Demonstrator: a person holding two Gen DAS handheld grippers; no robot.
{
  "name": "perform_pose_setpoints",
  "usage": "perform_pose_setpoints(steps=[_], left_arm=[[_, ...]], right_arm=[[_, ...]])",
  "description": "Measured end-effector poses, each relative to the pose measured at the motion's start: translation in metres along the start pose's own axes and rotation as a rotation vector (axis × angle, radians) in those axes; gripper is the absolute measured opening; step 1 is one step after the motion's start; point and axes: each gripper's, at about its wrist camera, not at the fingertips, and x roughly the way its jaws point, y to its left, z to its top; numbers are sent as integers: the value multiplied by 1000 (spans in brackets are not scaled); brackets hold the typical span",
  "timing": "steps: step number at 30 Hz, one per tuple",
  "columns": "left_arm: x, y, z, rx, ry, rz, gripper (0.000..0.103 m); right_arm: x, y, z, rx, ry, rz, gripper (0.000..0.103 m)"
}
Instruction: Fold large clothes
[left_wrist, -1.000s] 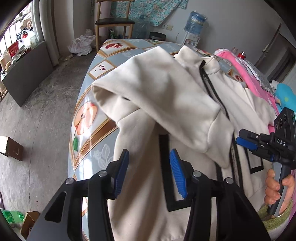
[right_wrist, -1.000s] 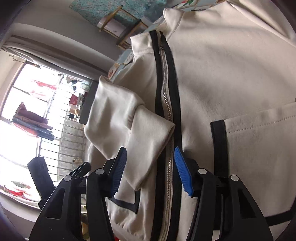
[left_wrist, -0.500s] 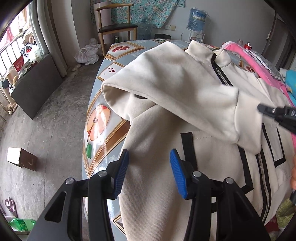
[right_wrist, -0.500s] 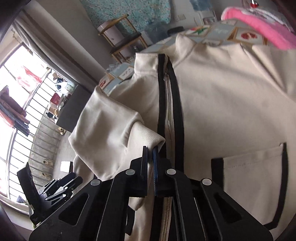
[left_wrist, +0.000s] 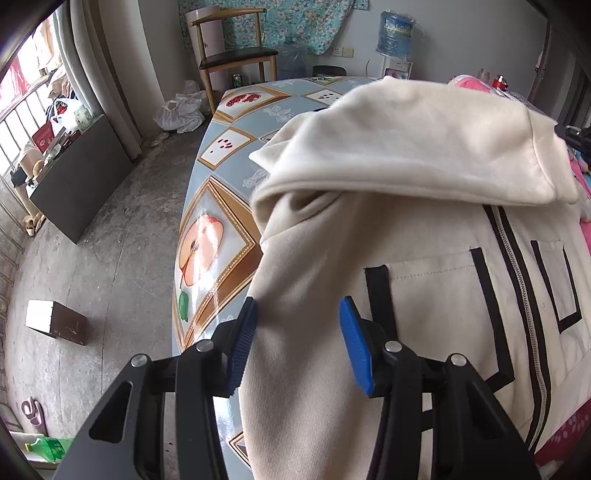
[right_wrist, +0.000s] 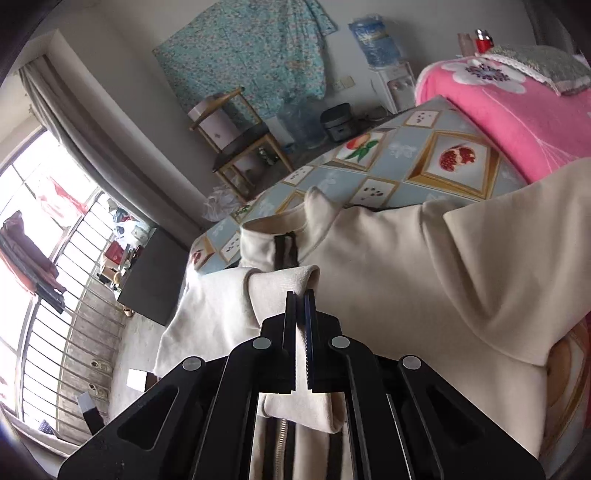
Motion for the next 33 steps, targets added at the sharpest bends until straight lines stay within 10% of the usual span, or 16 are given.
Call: perform_pose_setpoints(steps=[14, 17, 19, 22, 29, 33], left_arm=[[-24, 35, 15, -87, -95, -49, 45], [-8, 40, 19, -131, -50, -112, 45], [-11, 36, 21, -129, -56, -156, 45], [-22, 23, 18, -55, -85, -194, 45], [-22, -6, 11, 66, -105, -193, 45], [-20, -24, 7, 143, -131, -153, 45]], right_arm=[[37, -91, 25, 132, 126, -84, 4], [43, -86, 25, 65, 138, -195, 16], [32, -68, 27, -17, 92, -273, 50], [22, -32, 31, -147, 32, -313, 55], [97, 125, 14, -431, 306, 130, 65], [167, 214, -18, -637, 488, 225, 65]])
